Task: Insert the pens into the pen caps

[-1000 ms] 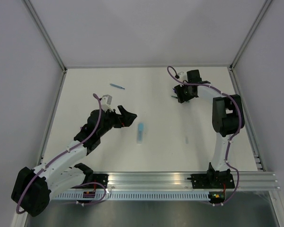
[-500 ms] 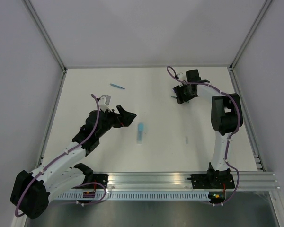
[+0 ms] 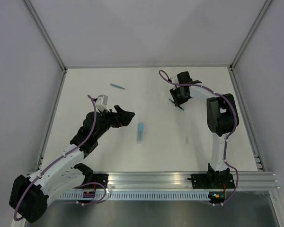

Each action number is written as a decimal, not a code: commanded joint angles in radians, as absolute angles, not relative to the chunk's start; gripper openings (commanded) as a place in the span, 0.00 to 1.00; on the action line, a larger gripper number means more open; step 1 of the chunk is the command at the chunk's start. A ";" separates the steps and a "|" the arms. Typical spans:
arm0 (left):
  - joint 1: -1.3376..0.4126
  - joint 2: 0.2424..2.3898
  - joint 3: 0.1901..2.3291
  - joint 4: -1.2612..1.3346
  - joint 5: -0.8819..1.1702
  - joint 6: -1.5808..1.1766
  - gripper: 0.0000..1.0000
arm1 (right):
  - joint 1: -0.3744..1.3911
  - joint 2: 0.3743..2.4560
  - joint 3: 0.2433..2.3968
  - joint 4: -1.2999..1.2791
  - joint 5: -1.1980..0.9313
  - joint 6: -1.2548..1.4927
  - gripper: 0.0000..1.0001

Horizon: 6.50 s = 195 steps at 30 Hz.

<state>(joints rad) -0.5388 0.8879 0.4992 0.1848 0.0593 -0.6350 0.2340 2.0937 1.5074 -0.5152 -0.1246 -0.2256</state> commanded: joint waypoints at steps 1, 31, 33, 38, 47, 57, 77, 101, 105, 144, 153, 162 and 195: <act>-0.538 0.844 0.480 0.196 0.011 -0.640 1.00 | 0.284 2.103 1.540 -0.581 -0.051 -0.158 0.32; -0.538 1.057 0.494 0.469 0.437 -0.675 0.92 | 0.549 1.295 0.730 0.466 -0.193 0.665 0.00; -0.538 1.069 0.483 0.536 0.489 -0.698 0.92 | 0.606 1.220 0.675 0.566 -0.170 0.678 0.00; -0.538 1.104 0.466 0.667 0.590 -0.735 0.89 | 0.738 1.134 0.612 0.679 -0.086 0.651 0.00; -0.538 1.123 0.434 0.850 0.696 -0.778 0.83 | 0.808 1.121 0.589 0.748 -0.060 0.609 0.00; -0.538 1.135 0.434 0.876 0.713 -0.772 0.66 | 0.853 1.152 0.615 0.732 -0.090 0.603 0.00; -0.538 1.166 0.443 0.885 0.724 -0.790 0.02 | 0.897 1.178 0.644 0.669 -0.026 0.531 0.25; -0.540 1.137 0.468 0.709 0.634 -0.738 0.02 | 0.295 1.337 0.934 -0.179 0.585 0.840 0.67; -0.540 1.138 0.469 0.704 0.635 -0.741 0.02 | 0.186 1.662 1.175 -0.405 0.519 0.991 0.62; -0.540 1.164 0.499 0.623 0.604 -0.721 0.02 | 0.048 2.164 1.677 -0.647 0.314 1.051 0.50; -0.540 1.164 0.500 0.624 0.607 -0.722 0.02 | 0.043 2.221 1.762 -0.739 0.337 1.029 0.45; -0.540 1.157 0.500 0.623 0.606 -0.724 0.02 | 0.041 2.249 1.775 -0.749 0.336 1.020 0.41; -0.540 1.177 0.522 0.614 0.649 -0.707 0.02 | 0.041 1.803 1.191 -0.178 -0.158 0.543 0.00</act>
